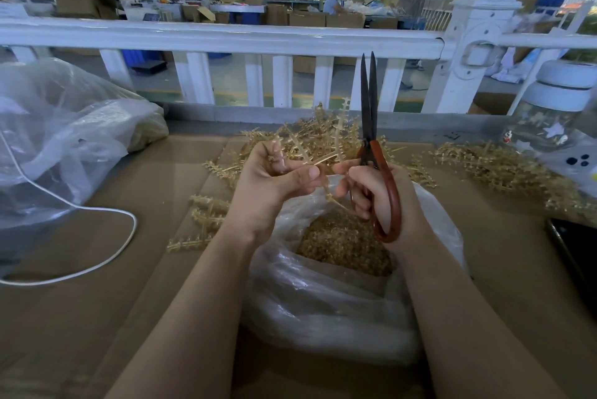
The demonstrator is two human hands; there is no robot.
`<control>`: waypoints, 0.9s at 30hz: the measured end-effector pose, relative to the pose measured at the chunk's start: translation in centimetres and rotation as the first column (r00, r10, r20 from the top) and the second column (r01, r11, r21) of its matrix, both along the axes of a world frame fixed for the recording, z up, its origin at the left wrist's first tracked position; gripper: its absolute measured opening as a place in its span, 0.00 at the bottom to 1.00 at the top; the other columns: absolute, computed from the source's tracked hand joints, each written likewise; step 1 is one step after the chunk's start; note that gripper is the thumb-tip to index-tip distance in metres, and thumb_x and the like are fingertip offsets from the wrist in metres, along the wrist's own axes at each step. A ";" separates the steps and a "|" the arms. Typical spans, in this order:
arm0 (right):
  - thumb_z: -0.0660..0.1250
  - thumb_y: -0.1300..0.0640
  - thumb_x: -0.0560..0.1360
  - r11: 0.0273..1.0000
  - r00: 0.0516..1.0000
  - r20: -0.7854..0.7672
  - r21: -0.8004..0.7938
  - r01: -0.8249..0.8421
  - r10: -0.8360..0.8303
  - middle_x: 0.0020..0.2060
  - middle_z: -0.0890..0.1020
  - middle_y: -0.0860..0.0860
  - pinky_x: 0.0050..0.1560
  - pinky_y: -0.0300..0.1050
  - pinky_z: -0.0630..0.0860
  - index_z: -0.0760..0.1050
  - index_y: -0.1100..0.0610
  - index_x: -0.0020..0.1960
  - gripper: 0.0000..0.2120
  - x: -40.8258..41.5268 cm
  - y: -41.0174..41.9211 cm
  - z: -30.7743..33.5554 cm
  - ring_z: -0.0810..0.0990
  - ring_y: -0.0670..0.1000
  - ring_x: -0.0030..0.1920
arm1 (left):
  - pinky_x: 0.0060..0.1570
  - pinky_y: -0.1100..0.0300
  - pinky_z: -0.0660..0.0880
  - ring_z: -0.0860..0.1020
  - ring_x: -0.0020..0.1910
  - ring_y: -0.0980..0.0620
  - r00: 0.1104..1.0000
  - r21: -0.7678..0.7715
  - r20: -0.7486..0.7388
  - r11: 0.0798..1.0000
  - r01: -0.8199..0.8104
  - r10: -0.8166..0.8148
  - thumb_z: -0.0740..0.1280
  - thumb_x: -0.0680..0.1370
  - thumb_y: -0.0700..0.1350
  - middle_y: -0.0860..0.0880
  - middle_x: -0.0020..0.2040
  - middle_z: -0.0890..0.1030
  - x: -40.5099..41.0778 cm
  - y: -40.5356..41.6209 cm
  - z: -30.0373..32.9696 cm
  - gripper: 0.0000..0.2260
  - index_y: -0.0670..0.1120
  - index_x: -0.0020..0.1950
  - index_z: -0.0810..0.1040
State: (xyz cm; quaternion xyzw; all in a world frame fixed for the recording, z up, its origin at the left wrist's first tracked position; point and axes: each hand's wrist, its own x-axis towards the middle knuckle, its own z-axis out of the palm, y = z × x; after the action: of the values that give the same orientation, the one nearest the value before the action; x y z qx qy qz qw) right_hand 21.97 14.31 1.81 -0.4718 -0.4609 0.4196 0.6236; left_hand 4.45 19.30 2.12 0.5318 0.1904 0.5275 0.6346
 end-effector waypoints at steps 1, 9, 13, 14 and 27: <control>0.62 0.66 0.81 1.000 1.000 0.002 0.009 -0.005 0.005 0.33 0.81 0.58 0.24 0.41 0.61 0.82 0.62 0.48 0.10 0.0 0.0 -0.1 0.65 0.46 0.22 | 0.40 0.57 0.81 0.85 0.43 0.44 1.000 -0.002 0.000 1.000 -0.003 0.003 0.75 0.66 0.36 0.44 0.39 0.85 0.0 0.0 0.0 0.20 0.47 0.45 0.65; 0.65 0.61 0.76 0.999 1.000 0.001 0.038 -0.001 0.001 0.33 0.82 0.57 0.24 0.40 0.61 0.82 0.62 0.49 0.08 0.3 0.1 -0.3 0.65 0.46 0.22 | 0.37 0.61 0.80 0.86 0.42 0.49 0.999 -0.027 -0.043 0.999 -0.025 0.023 0.73 0.70 0.42 0.43 0.44 0.86 0.1 0.0 0.1 0.13 0.45 0.53 0.77; 0.66 0.61 0.77 0.999 1.000 -0.018 0.041 0.026 -0.025 0.33 0.81 0.57 0.25 0.43 0.61 0.81 0.64 0.51 0.08 0.3 0.0 -0.3 0.65 0.51 0.26 | 0.38 0.59 0.81 0.86 0.45 0.47 0.996 -0.163 0.016 0.983 0.089 -0.088 0.65 0.77 0.43 0.42 0.48 0.86 -0.1 0.1 0.3 0.07 0.43 0.51 0.81; 0.65 0.63 0.79 0.999 0.999 -0.018 0.044 0.029 -0.028 0.33 0.81 0.57 0.25 0.43 0.60 0.81 0.65 0.51 0.08 0.3 0.0 -0.3 0.65 0.52 0.27 | 0.38 0.59 0.82 0.86 0.46 0.47 0.993 -0.204 0.033 0.972 0.120 -0.115 0.63 0.79 0.43 0.42 0.48 0.86 -0.2 0.1 0.4 0.08 0.43 0.51 0.81; 0.66 0.64 0.80 0.998 0.999 -0.042 0.052 0.036 -0.033 0.34 0.81 0.57 0.23 0.39 0.62 0.80 0.67 0.53 0.08 0.4 0.2 -0.3 0.66 0.46 0.22 | 0.47 0.54 0.82 0.84 0.54 0.46 0.953 -0.372 0.136 0.877 0.303 -0.272 0.54 0.84 0.46 0.40 0.53 0.84 -0.6 0.7 0.3 0.17 0.42 0.59 0.81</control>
State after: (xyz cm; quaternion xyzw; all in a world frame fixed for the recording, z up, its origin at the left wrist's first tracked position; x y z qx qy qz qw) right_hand 22.32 14.50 1.51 -0.4546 -0.4507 0.4060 0.6522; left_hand 3.82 20.02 2.37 0.3962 0.1846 0.4000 0.8056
